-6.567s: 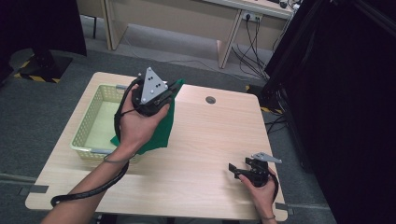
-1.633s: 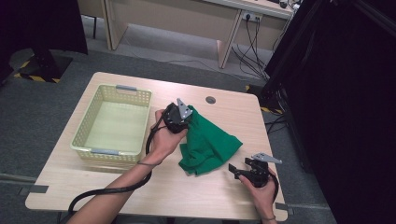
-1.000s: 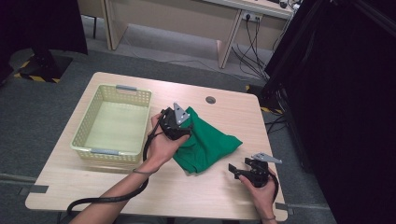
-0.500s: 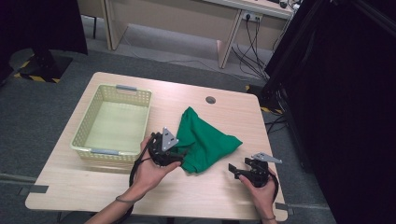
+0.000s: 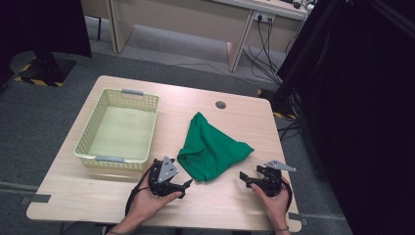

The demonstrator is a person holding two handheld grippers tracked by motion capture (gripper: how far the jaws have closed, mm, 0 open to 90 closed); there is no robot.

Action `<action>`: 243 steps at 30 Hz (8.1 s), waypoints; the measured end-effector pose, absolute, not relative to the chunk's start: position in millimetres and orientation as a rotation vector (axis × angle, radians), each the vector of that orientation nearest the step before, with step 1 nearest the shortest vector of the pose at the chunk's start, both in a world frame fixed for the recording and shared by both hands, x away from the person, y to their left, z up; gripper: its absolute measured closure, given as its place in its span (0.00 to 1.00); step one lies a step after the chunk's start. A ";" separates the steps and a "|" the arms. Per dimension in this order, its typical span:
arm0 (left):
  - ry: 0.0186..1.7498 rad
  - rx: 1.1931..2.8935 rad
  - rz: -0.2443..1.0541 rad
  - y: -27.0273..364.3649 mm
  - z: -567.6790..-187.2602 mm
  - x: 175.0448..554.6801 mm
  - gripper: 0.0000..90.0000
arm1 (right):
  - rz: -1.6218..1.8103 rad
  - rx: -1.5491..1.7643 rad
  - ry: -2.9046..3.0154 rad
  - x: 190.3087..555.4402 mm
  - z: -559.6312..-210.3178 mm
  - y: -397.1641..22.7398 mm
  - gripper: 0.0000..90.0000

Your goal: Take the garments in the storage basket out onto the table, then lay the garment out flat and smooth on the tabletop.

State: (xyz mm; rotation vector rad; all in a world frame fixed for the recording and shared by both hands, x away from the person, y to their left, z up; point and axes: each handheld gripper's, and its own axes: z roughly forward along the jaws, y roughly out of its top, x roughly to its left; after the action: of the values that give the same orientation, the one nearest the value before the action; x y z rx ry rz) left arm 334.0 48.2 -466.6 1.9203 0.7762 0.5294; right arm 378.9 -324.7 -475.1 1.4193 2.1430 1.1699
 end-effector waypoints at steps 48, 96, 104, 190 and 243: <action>0.765 1.912 0.542 52.0 -477.3 332.2 0.17 | 1.167 1.407 2.148 378.9 -474.7 -323.7 0.14; 0.558 2.209 0.344 0.2 -478.8 363.6 0.64 | 1.066 0.845 2.631 382.3 -458.4 -199.5 0.95; 0.556 2.235 0.324 -1.6 -475.8 366.5 0.77 | 1.194 0.883 2.548 382.6 -436.2 -210.5 0.95; 0.495 2.222 0.275 43.1 -470.6 289.4 0.97 | 0.851 1.509 2.010 516.0 -405.0 -348.5 0.96; 0.552 2.150 0.220 27.5 -458.3 309.7 0.58 | 0.848 1.282 2.404 391.4 -433.3 -282.7 0.50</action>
State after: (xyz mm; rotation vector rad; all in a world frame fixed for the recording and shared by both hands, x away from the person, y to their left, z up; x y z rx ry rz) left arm 309.7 27.5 -458.3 2.1497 0.5516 0.2198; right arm 391.4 -282.7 -433.3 1.2817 2.4036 0.8475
